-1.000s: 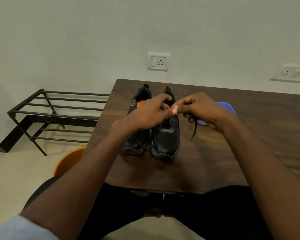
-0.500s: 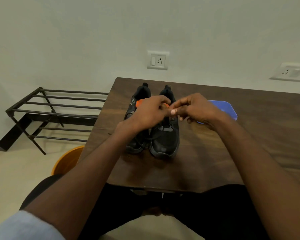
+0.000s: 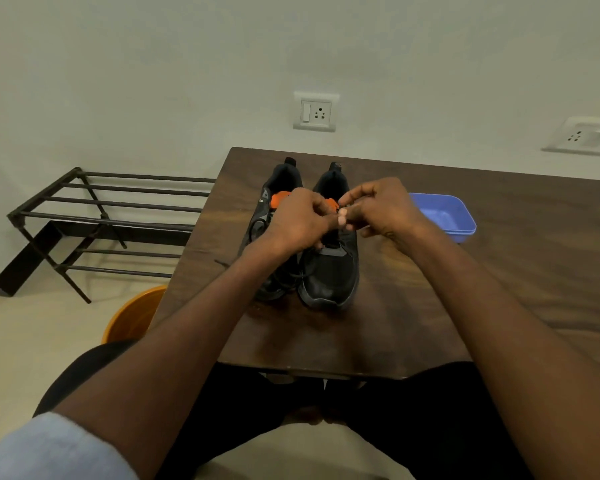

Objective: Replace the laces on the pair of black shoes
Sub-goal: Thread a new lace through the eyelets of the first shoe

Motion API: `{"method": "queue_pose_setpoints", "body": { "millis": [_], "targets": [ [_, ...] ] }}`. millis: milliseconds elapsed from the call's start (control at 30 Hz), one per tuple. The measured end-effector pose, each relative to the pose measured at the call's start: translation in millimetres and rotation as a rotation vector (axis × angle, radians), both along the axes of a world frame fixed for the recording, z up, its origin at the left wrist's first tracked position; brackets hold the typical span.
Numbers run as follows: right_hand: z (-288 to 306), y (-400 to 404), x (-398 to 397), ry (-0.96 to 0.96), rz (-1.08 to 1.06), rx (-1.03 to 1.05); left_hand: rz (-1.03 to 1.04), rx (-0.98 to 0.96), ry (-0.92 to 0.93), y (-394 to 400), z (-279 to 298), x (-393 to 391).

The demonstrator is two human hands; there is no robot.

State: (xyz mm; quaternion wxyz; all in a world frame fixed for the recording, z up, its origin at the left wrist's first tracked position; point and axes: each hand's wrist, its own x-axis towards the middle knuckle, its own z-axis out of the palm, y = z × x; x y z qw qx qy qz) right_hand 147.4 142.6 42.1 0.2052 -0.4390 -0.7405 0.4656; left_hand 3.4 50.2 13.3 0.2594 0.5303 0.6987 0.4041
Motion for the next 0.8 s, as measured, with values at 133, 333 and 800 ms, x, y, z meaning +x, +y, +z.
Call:
{"method": "queue_pose_setpoints", "body": {
  "millis": [133, 333, 800],
  "targets": [
    [-3.3, -1.5, -6.2, -0.012, 0.042, 0.007, 0.122, 0.041, -0.088, 1.5, -4.1, -3.2],
    [-29.6, 11.4, -15.6, -0.275, -0.152, 0.292, 0.165, 0.053, 0.224, 9.3, -16.6, -1.8],
    [-39.0, 24.3, -11.4, -0.264, -0.203, -0.057, 0.061, 0.045, 0.478, 11.0, -32.1, 8.6]
  ]
}}
